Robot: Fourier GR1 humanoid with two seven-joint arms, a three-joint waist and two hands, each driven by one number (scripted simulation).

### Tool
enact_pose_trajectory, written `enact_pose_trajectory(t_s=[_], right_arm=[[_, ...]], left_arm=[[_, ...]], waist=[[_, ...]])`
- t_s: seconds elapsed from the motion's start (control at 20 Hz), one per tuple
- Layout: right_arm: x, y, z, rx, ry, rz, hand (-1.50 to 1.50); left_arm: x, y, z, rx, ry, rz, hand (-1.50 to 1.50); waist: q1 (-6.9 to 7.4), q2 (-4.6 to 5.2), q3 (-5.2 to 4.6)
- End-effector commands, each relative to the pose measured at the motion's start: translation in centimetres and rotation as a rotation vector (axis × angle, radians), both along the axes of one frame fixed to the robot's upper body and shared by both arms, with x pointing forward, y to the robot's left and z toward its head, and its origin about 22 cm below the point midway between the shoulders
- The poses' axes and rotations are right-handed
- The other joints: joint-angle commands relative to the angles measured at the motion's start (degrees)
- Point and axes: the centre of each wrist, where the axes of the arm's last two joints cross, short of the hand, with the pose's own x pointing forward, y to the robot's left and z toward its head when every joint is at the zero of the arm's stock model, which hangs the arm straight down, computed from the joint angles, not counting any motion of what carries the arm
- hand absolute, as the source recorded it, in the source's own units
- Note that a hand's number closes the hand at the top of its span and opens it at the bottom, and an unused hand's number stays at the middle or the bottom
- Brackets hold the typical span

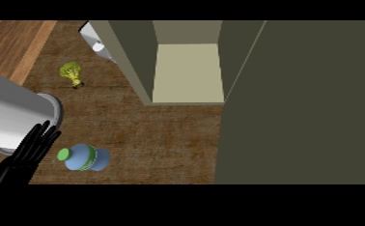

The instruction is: Pick up the bottled water, place it into the cabinet and close the cabinet

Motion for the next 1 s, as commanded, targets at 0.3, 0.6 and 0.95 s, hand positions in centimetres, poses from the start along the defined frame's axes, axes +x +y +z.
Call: enact_pose_trajectory(t_s=[0.3, 0.6, 0.95], right_arm=[[-0.7, 1.0, 0.7, 0.012, 0.006, 0.006, -1.50], [-0.5, 0.1, -0.7, 0.006, 0.014, 0.007, -1.50], [-1.0, -0.3, 0.8, -0.005, -0.004, 0.031, -1.50]], left_arm=[[3.2, -0.4, -4.2, -0.120, 0.050, -0.066, -1.50], [2.3, -0.9, -6.2, -0.154, 0.066, -0.080, -1.50], [4.3, -2.6, -7.3, -0.167, 0.061, -0.091, -1.50]], waist=[[-0.48, 0.11, -0.09], [-0.21, 0.09, -0.08], [-0.91, 0.20, -0.17]])
